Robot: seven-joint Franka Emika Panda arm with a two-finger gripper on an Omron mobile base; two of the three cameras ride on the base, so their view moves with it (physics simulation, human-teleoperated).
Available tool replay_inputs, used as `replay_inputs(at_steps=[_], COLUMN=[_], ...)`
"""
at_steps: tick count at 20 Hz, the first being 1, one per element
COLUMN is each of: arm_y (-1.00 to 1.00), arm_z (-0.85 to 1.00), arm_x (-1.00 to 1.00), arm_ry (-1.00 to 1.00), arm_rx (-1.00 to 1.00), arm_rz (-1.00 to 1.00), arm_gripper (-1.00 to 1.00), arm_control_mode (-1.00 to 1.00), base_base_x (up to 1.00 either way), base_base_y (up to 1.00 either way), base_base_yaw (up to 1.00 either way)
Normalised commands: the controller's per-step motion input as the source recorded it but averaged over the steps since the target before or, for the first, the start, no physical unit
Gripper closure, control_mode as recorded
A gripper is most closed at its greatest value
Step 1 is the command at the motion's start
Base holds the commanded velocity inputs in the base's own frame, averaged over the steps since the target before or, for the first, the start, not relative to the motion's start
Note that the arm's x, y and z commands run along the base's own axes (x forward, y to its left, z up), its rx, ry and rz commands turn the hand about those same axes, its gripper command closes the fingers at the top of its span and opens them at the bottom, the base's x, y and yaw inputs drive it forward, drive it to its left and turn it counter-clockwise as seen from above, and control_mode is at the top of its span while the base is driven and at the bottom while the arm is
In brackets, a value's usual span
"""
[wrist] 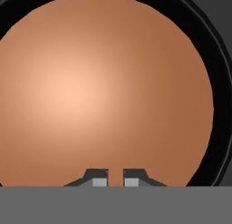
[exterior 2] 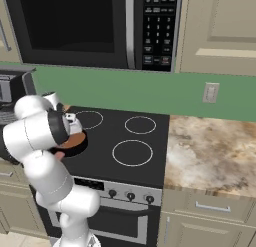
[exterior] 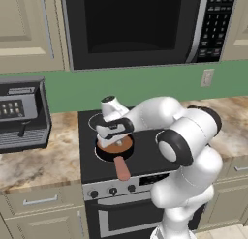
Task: Pick up the sugar cube(s) and place them in the saucepan with hot chocolate.
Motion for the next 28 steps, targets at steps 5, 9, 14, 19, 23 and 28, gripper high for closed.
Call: replay_inputs(at_steps=[5,9,14,19,23,28], arm_y=[0.03,0.0,0.0,-0.15,-0.8,-1.0], arm_z=[0.0,0.0,0.0,0.01,0.16,0.39], arm_x=[0.0,0.0,0.0,-0.08,-0.32,-0.42], arm_ry=[0.0,0.0,0.0,-0.03,-0.08,-0.08], arm_rx=[0.0,0.0,0.0,-0.01,-0.01,0.0], arm_rz=[0.0,0.0,0.0,-0.03,-0.2,-0.23], arm_gripper=[-1.0,-1.0,-1.0,-1.0,-1.0,-1.0], arm_control_mode=[-1.0,-1.0,-1.0,-1.0,-1.0,-1.0], base_base_x=[0.0,0.0,0.0,0.0,0.0,0.0], base_base_y=[0.0,0.0,0.0,0.0,0.0,0.0], base_base_yaw=[0.0,0.0,0.0,0.0,0.0,0.0])
